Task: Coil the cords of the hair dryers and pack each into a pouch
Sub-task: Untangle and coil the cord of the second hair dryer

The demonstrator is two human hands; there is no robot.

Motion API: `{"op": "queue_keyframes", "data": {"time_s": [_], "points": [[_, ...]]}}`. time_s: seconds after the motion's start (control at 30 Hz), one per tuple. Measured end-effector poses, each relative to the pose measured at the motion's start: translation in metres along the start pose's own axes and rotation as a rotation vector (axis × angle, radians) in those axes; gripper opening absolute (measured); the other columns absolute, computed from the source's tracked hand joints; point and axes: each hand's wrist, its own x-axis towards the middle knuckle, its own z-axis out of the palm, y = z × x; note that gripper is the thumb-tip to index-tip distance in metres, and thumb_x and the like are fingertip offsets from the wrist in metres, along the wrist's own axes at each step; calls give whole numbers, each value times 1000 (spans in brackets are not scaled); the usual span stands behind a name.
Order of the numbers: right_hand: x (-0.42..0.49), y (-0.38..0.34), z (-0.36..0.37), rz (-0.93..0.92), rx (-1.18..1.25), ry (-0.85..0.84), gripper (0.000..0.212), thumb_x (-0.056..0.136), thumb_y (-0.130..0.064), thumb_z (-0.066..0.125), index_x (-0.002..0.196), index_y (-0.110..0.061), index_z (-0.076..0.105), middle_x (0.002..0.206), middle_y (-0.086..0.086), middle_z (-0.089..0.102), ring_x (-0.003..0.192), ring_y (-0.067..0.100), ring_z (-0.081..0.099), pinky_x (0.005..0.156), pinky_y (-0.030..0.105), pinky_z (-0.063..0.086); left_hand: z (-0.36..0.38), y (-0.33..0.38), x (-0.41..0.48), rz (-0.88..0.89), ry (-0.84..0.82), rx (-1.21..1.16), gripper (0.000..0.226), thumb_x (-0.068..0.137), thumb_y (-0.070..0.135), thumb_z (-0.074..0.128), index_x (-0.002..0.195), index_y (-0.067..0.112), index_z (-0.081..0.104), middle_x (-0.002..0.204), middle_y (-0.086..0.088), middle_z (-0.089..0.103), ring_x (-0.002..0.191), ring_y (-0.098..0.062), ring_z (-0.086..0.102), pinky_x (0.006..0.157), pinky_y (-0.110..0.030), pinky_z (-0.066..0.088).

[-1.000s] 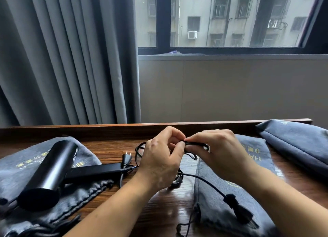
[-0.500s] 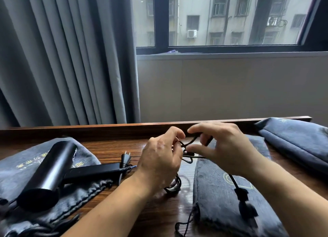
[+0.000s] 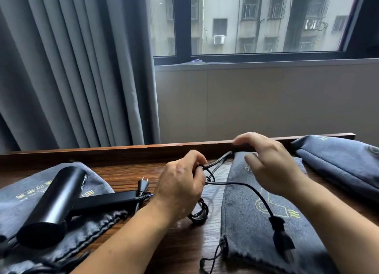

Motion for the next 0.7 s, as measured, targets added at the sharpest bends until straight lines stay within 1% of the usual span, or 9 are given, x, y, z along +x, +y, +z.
{"op": "queue_keyframes", "data": {"time_s": [0.07, 0.13, 0.23, 0.3, 0.37, 0.47, 0.53, 0.6, 0.7], "points": [[-4, -18, 6, -213, -25, -100, 45, 81, -32, 44, 120, -27, 66, 122, -13, 67, 122, 5, 56, 118, 32, 26, 3, 1, 0, 10, 5, -1, 15, 92, 24, 50, 102, 27, 61, 64, 10, 59, 58, -8, 54, 62, -31, 42], [-7, -26, 22, -291, -135, -200, 46, 87, -46, 43, 125, -29, 63, 119, -14, 68, 117, 3, 59, 122, 39, 25, 5, 2, -3, 18, 0, -37, 14, 91, 25, 50, 102, 28, 57, 69, 8, 64, 64, -17, 60, 63, -36, 45], [-5, -24, 32, -275, -158, -189, 41, 91, -53, 47, 105, -25, 74, 89, -8, 70, 83, 13, 66, 89, 36, 53, 1, 0, -5, 31, 25, -78, 9, 91, 23, 52, 97, 29, 50, 58, 11, 51, 53, -7, 49, 56, -22, 35], [-3, -18, 27, -267, 43, -109, 25, 90, -43, 62, 91, -23, 77, 77, -9, 66, 71, 9, 61, 69, 30, 50, -4, -2, -4, 5, 13, -133, 8, 91, 21, 52, 94, 29, 49, 58, 6, 52, 50, -6, 46, 53, -15, 31], [1, -12, 19, -174, 266, 1, 16, 90, -33, 70, 84, -20, 77, 71, -8, 67, 66, 8, 59, 65, 25, 47, -8, -5, -2, -43, -12, -192, 8, 89, 22, 50, 94, 29, 50, 62, 0, 57, 49, -5, 45, 54, -16, 31], [4, 0, 7, 106, 597, 117, 11, 91, -21, 71, 84, -16, 78, 66, -5, 67, 63, 6, 57, 66, 18, 45, -9, -11, -1, -120, -37, -230, 12, 84, 28, 46, 94, 32, 52, 70, 11, 59, 56, 2, 50, 61, -20, 33], [7, 12, 8, 230, 556, 98, 11, 93, -22, 70, 86, -18, 78, 70, -2, 71, 69, 12, 62, 71, 24, 48, -8, -11, -1, -120, -47, -205, 12, 85, 30, 47, 94, 34, 53, 72, 10, 62, 55, -2, 49, 61, -22, 34], [4, 17, 13, 173, 187, 29, 8, 93, -20, 67, 93, -23, 75, 85, -7, 73, 84, 16, 65, 78, 25, 46, -6, -8, -2, -90, -32, -183, 11, 89, 24, 50, 94, 32, 54, 67, 4, 61, 52, -5, 47, 54, -20, 35], [-1, 0, 18, -83, -62, -52, 61, 69, -17, 55, 130, -20, 60, 138, -6, 59, 132, 16, 51, 114, 30, 34, -6, -6, -2, -57, -12, -144, 14, 91, 16, 53, 94, 29, 56, 64, 5, 59, 55, -7, 51, 52, -19, 38]]}}
